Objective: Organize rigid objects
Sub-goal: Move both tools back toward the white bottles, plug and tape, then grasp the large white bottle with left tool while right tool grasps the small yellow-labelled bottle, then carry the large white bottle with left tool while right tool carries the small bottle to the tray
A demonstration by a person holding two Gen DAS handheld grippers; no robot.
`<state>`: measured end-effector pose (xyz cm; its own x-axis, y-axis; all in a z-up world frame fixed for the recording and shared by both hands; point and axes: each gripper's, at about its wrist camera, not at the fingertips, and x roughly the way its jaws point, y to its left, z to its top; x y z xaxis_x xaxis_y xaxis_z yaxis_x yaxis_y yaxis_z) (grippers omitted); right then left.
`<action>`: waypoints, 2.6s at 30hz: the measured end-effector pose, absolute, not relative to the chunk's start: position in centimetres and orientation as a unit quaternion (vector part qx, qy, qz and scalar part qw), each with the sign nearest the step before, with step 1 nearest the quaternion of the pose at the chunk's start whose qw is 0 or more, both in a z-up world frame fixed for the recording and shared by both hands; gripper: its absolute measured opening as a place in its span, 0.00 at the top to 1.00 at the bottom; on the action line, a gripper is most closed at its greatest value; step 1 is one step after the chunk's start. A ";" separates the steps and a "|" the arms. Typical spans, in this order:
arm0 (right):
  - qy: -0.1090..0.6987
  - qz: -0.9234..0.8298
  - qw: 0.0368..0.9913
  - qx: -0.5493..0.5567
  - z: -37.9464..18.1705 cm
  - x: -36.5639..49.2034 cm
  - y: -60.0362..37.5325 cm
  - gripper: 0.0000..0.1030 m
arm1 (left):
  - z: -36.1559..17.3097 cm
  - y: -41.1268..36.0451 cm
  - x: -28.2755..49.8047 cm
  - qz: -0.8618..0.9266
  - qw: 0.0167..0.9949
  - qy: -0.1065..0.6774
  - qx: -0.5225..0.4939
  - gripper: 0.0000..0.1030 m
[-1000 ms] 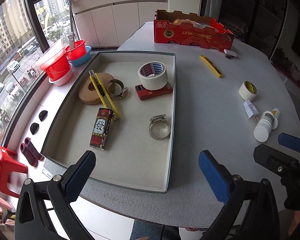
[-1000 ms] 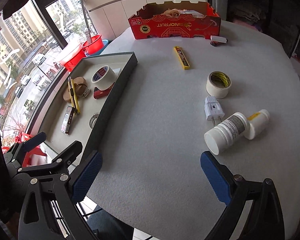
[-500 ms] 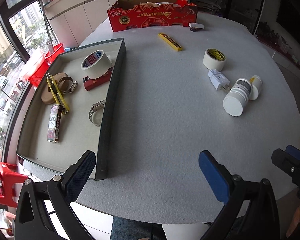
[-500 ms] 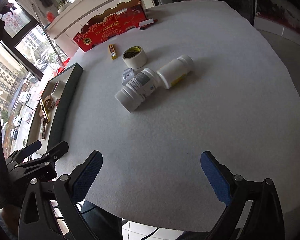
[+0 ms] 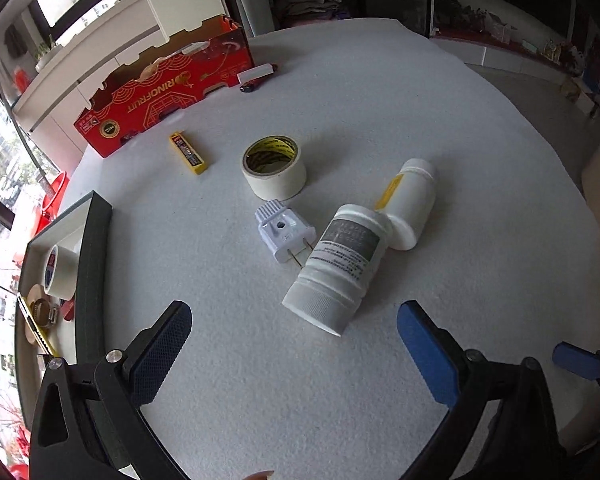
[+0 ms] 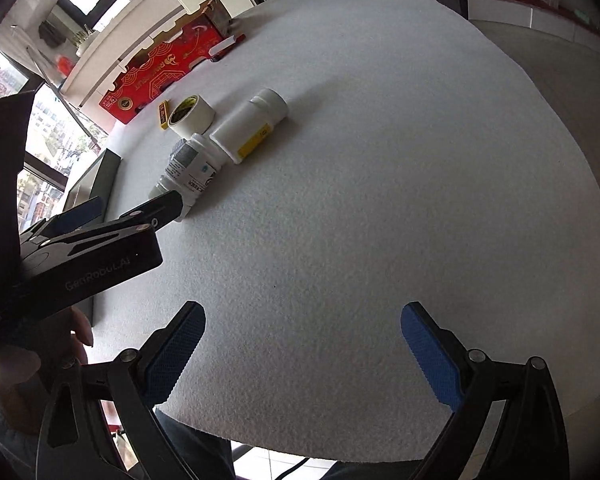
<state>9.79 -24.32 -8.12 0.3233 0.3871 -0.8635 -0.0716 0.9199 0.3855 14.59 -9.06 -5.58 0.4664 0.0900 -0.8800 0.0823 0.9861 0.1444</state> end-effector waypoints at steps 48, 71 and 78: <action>0.547 0.094 0.826 0.099 -9.3 22.5 -16.6 0.16 | -7.5 -5.0 12.3 -0.031 0.866 0.499 0.023 0.59; 0.509 0.120 0.851 -0.053 -8.4 14.2 -19.0 0.64 | -8.0 -5.5 13.9 -0.020 0.859 0.511 0.003 0.20; 0.514 0.124 0.847 -0.044 -8.3 13.1 -19.1 0.64 | -7.3 -5.8 12.8 -0.032 0.855 0.518 0.008 0.59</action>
